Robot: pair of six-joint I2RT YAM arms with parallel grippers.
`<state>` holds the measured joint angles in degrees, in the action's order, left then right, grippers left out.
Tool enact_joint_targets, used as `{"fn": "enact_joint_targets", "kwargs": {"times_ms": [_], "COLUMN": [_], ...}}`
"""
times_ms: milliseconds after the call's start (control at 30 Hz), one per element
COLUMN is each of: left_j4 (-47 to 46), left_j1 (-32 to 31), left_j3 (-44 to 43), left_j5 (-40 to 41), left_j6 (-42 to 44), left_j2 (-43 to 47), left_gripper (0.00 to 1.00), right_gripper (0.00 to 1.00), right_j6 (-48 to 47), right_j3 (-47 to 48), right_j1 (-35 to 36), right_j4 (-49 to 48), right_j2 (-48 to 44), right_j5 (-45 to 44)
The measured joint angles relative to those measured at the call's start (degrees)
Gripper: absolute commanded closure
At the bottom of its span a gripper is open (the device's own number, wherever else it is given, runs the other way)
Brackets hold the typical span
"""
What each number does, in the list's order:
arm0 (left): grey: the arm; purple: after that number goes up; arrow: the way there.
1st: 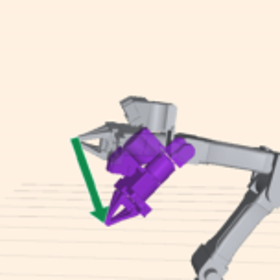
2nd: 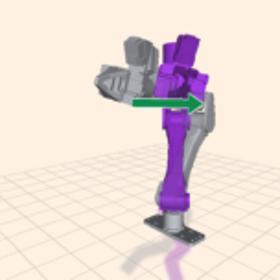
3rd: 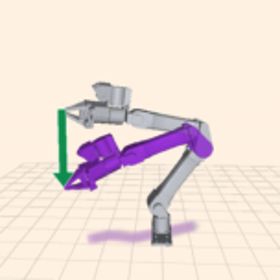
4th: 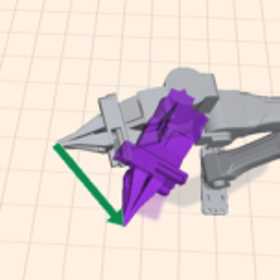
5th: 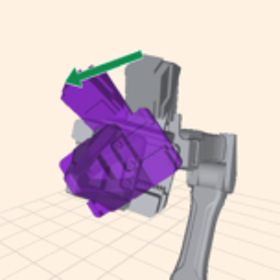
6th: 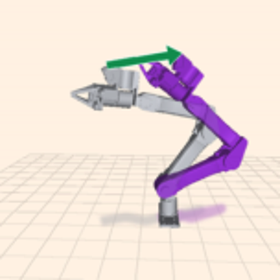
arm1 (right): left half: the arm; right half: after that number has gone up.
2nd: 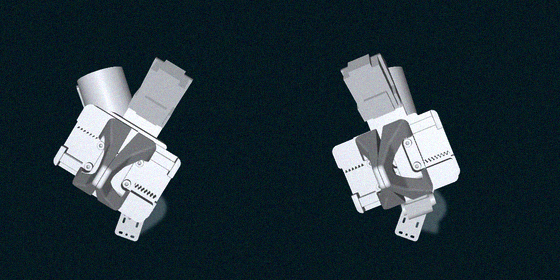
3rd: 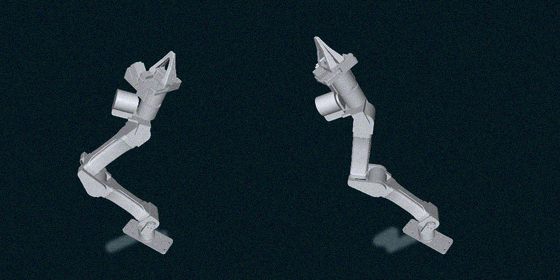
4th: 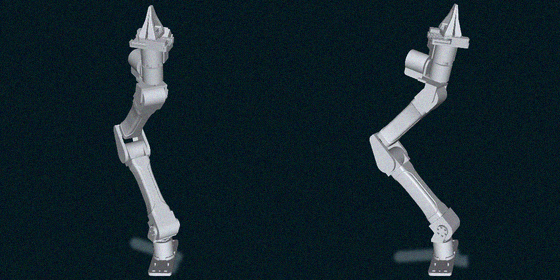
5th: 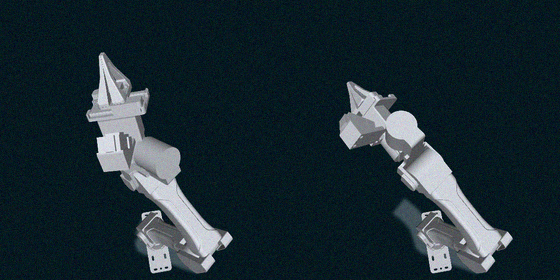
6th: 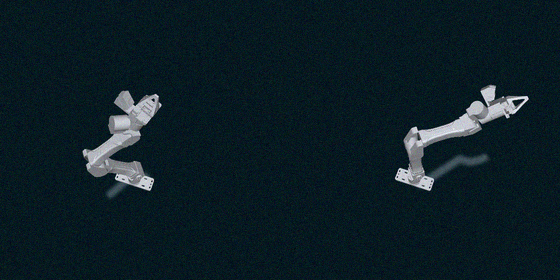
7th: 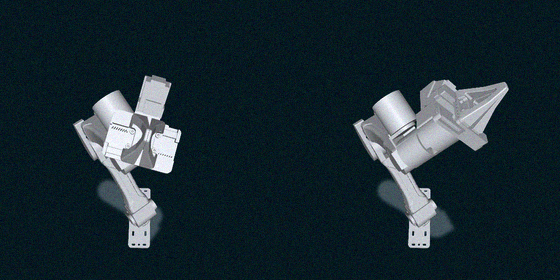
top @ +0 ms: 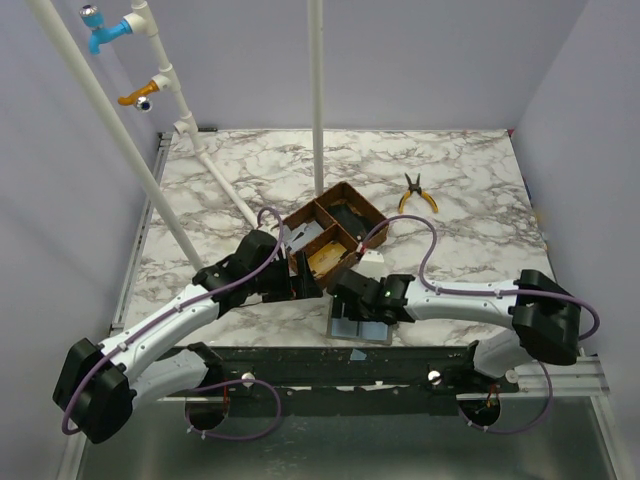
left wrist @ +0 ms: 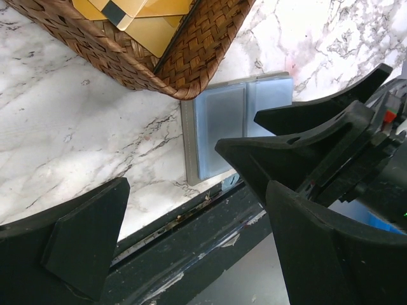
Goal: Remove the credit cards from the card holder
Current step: Remove the credit card from the card holder.
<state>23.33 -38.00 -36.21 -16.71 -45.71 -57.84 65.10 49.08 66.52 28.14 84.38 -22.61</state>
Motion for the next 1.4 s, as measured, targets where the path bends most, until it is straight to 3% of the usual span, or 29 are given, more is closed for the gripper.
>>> {"fn": "enact_joint_targets", "kwargs": {"times_ms": [333,833,1000,1233,1400], "left_j4": [-1.44,-2.58,-2.71,-2.73,-2.73], "left_j1": [0.00,0.00,0.00,0.00,0.00], "left_j3": [1.09,1.09,1.09,1.09,1.09], "left_j5": [-0.09,-1.16,-1.64,-2.03,-2.08], "left_j6": [-0.24,-0.17,0.00,0.09,0.11], "left_j2": [-0.87,-2.49,-2.51,-2.67,-2.67], "left_gripper": [0.08,0.08,0.08,0.08,0.08], "right_gripper": [0.34,0.35,0.44,0.45,0.54], "right_j6": [1.22,3.63,3.85,3.89,4.02], "right_j3": [3.04,3.06,3.02,2.91,2.43], "right_j1": [2.67,3.15,3.17,3.17,3.17], "right_j4": [1.97,5.16,5.16,4.85,4.50], "right_j2": [5.44,4.98,5.11,7.37,7.32], "right_j5": [-0.31,-0.74,-0.76,-0.76,-0.92]}}
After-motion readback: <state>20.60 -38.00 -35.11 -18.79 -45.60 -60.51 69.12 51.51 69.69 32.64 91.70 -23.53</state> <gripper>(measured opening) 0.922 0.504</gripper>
